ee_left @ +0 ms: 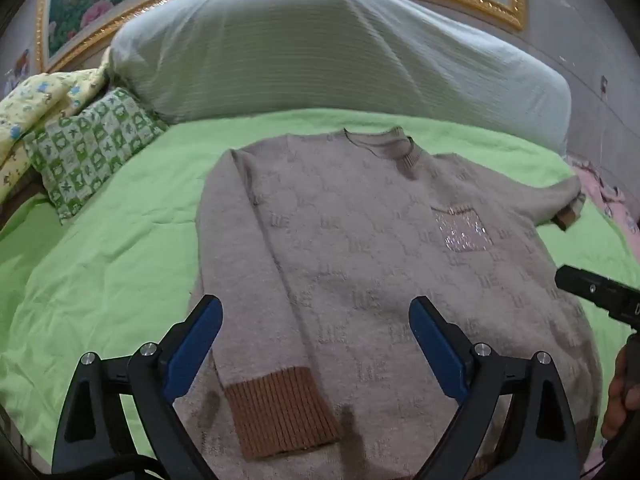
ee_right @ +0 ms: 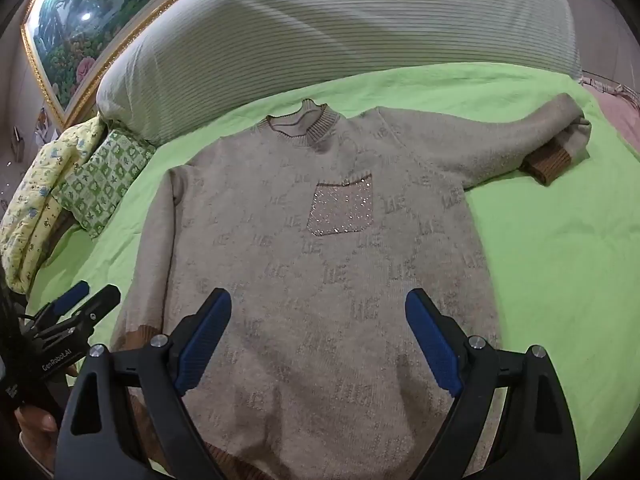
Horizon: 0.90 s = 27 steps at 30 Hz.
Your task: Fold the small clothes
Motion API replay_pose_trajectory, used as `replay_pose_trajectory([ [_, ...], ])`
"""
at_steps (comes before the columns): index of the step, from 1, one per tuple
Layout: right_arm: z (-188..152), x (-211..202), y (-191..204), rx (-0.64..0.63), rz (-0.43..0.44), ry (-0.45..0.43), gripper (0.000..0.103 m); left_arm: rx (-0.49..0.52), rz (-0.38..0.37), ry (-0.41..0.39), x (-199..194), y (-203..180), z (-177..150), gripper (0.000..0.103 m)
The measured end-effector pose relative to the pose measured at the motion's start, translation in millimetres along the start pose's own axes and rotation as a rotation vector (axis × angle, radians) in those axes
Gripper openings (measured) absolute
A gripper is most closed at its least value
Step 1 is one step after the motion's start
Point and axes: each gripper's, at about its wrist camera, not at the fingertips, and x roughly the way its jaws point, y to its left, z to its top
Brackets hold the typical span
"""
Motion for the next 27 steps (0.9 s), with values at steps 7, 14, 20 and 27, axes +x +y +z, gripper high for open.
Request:
replay_pose_trajectory([
  [7, -5, 4, 9, 0.0, 0.007, 0.008, 0.089, -0.034, -0.012, 0.043, 2, 4, -6, 0.095],
  [14, -12, 6, 15, -0.008, 0.016, -0.003, 0.089, -0.02, 0.019, 0.034, 0, 1, -6, 0.095],
  [20, -14, 1, 21, -0.059, 0.022, -0.042, 0.089, -0.015, 0.029, 0.005, -6, -3, -8, 0.095],
  [27, -17, -2, 27, -0.079, 0.011, -0.065, 0.089, -0.012, 0.009, -0.023, -13, -7, -11, 0.095],
])
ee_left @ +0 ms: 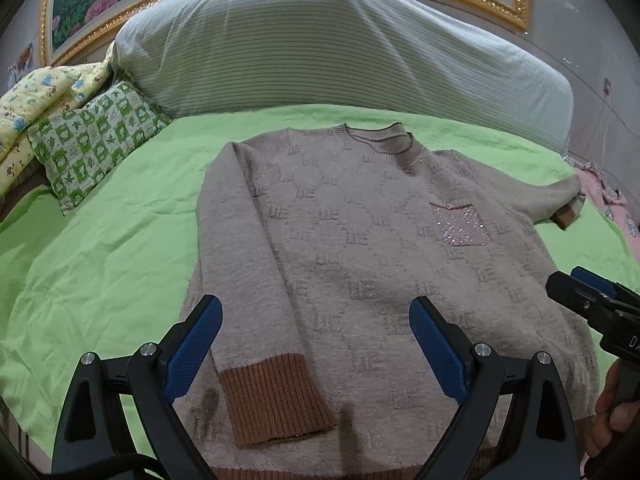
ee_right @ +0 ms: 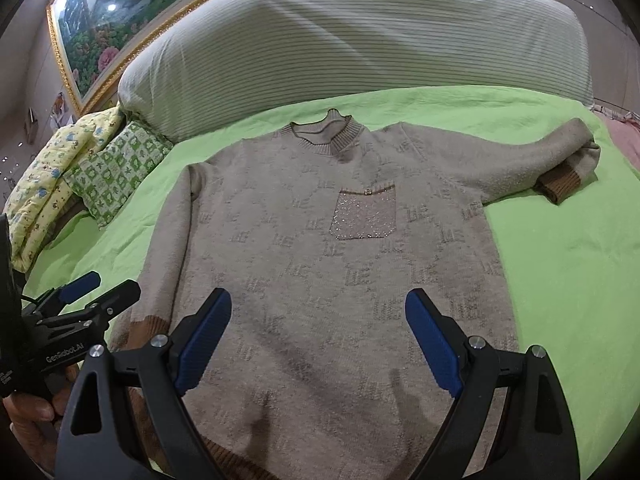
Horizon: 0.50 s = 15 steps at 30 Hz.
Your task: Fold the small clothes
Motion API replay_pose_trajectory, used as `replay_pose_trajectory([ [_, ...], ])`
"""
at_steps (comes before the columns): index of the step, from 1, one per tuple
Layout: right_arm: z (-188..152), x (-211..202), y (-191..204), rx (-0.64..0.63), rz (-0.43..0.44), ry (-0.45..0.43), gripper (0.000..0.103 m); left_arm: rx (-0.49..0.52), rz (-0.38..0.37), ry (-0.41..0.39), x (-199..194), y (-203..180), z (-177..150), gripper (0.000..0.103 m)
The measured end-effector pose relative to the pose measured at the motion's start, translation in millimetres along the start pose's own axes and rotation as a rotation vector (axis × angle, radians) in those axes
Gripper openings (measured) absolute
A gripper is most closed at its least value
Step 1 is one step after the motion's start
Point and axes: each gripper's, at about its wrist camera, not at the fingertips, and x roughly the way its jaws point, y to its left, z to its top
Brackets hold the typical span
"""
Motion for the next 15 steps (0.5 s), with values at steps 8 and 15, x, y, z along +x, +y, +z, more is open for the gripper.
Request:
replay_pose_trajectory([
  [8, -1, -1, 3, -0.011, 0.003, -0.013, 0.089, 0.023, -0.014, -0.035, -8, -9, -2, 0.096],
  [15, -3, -5, 6, -0.004, 0.003, -0.019, 0.089, 0.027, -0.009, -0.039, -10, -10, -3, 0.097],
])
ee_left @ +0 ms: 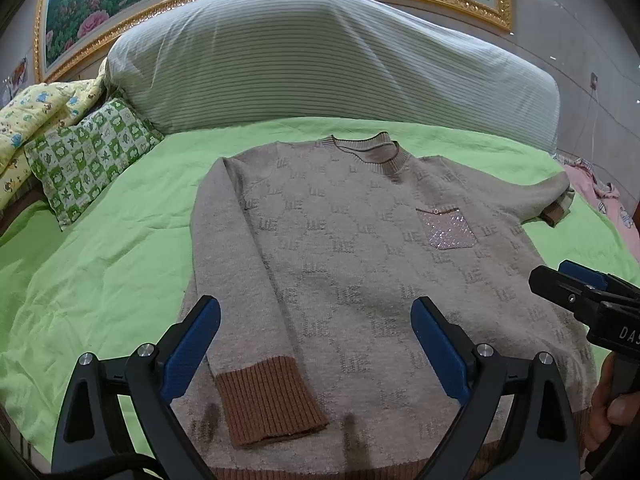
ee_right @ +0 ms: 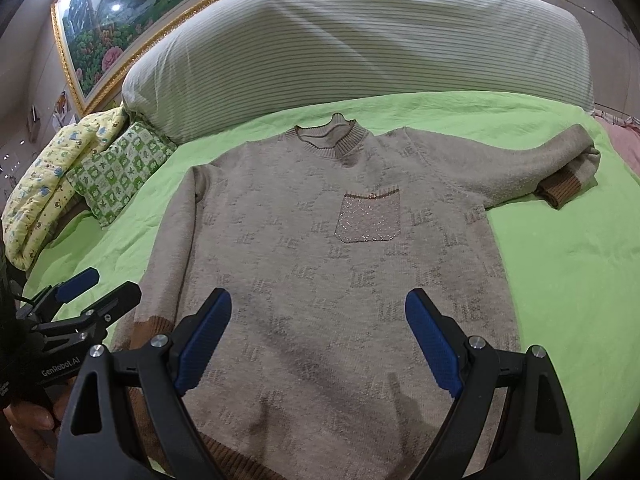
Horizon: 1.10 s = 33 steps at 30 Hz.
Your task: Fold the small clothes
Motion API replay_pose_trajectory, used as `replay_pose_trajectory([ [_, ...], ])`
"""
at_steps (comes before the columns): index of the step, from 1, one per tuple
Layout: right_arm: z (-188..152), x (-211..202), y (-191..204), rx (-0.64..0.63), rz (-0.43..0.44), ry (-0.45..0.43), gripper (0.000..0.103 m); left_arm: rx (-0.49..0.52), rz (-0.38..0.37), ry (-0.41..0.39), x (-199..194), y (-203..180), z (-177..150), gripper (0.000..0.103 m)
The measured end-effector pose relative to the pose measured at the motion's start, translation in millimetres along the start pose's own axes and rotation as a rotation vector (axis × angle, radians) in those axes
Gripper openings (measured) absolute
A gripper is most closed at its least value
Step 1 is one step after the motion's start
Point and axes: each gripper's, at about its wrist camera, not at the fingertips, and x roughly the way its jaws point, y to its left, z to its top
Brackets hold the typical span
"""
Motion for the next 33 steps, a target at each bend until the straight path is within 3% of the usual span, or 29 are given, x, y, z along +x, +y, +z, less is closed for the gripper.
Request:
replay_pose_trajectory([
  [33, -1.3, 0.9, -2.1, 0.02, 0.003, 0.016, 0.089, -0.019, -0.004, 0.028, 7.8, 1.6, -0.8, 0.097],
])
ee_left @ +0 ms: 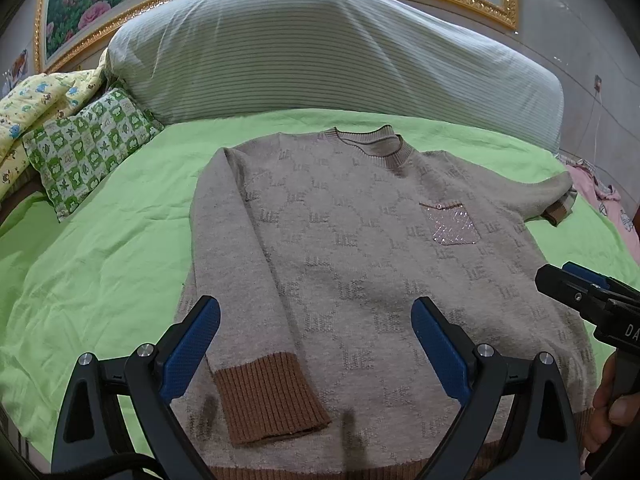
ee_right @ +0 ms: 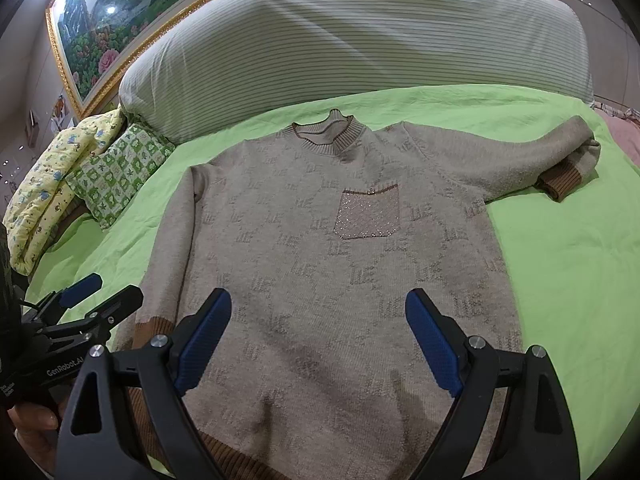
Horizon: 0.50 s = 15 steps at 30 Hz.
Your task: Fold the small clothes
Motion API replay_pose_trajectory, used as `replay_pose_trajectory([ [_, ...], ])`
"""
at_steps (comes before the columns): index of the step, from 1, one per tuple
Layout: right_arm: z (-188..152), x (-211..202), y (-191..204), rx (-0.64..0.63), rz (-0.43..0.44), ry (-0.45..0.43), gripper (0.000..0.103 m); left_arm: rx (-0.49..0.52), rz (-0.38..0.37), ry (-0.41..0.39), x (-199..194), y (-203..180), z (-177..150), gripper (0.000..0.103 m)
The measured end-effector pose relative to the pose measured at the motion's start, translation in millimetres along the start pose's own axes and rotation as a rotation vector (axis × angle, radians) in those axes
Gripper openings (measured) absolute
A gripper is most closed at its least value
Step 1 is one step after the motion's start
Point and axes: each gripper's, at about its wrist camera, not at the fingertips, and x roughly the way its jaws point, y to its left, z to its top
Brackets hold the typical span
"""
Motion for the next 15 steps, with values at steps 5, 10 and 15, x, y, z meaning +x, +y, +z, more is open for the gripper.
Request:
replay_pose_trajectory([
  [5, -0.9, -0.5, 0.4, -0.001, -0.001, 0.0, 0.089, -0.002, -0.005, 0.005, 2.5, 0.5, -0.4, 0.097],
  [10, -1.3, -0.3, 0.3, 0.001, -0.001, 0.002, 0.089, -0.006, -0.005, 0.012, 4.8, -0.3, -0.4, 0.097],
  [15, -2.5, 0.4, -1.4, 0.012, 0.0, 0.007, 0.089, -0.005, -0.005, 0.02, 7.3, -0.5, -0.7, 0.097],
])
